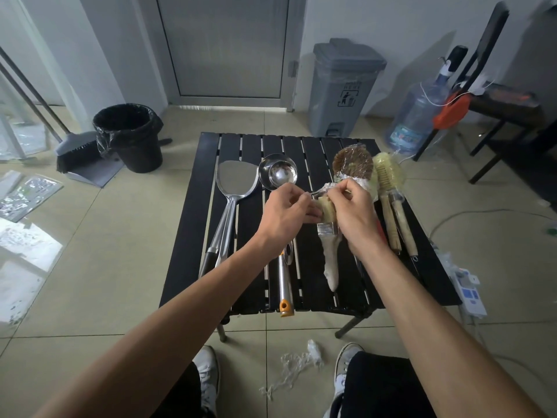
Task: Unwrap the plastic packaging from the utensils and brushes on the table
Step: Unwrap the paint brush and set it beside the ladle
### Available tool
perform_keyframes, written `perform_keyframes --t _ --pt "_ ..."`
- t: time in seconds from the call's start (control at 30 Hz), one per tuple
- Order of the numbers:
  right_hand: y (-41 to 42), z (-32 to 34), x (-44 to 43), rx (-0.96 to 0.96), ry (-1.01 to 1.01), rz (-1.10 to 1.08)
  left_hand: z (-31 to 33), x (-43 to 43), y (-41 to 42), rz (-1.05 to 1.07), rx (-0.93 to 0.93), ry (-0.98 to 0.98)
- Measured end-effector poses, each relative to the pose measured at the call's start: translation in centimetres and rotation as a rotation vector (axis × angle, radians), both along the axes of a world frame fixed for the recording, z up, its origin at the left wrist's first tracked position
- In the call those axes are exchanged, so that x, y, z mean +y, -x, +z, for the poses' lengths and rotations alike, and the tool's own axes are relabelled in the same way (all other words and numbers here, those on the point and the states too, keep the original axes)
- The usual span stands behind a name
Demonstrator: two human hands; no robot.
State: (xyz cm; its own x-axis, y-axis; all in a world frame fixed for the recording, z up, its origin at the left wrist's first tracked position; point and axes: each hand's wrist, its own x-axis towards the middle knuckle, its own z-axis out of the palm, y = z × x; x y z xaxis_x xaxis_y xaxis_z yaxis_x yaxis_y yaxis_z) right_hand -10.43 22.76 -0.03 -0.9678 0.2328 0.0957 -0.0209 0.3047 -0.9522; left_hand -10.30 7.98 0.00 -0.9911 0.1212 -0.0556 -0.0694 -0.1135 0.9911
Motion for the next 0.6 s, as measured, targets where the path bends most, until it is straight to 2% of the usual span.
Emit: perform_keyframes --t 0.17,0.3,0.4,0.6 --pt "-1.7 0.4 -1.7 -0.147 0.184 0.138 0.3 -0.6 -0.2 0.038 -0.002 -0.069" --pt "-2.7 0.7 -1.9 -0.164 0.147 0.204 0.5 -1.1 -0.5 0.068 0.036 -0.053" --pt "-2.8 1.0 -1.6 -0.148 0.110 0.152 0.5 -1.1 -0.8 0.091 0.082 0.078" --pt "-2.2 2.0 -1.0 -0.152 0.224 0.063 0.9 -0.7 -1.5 0.061 0.100 0.286"
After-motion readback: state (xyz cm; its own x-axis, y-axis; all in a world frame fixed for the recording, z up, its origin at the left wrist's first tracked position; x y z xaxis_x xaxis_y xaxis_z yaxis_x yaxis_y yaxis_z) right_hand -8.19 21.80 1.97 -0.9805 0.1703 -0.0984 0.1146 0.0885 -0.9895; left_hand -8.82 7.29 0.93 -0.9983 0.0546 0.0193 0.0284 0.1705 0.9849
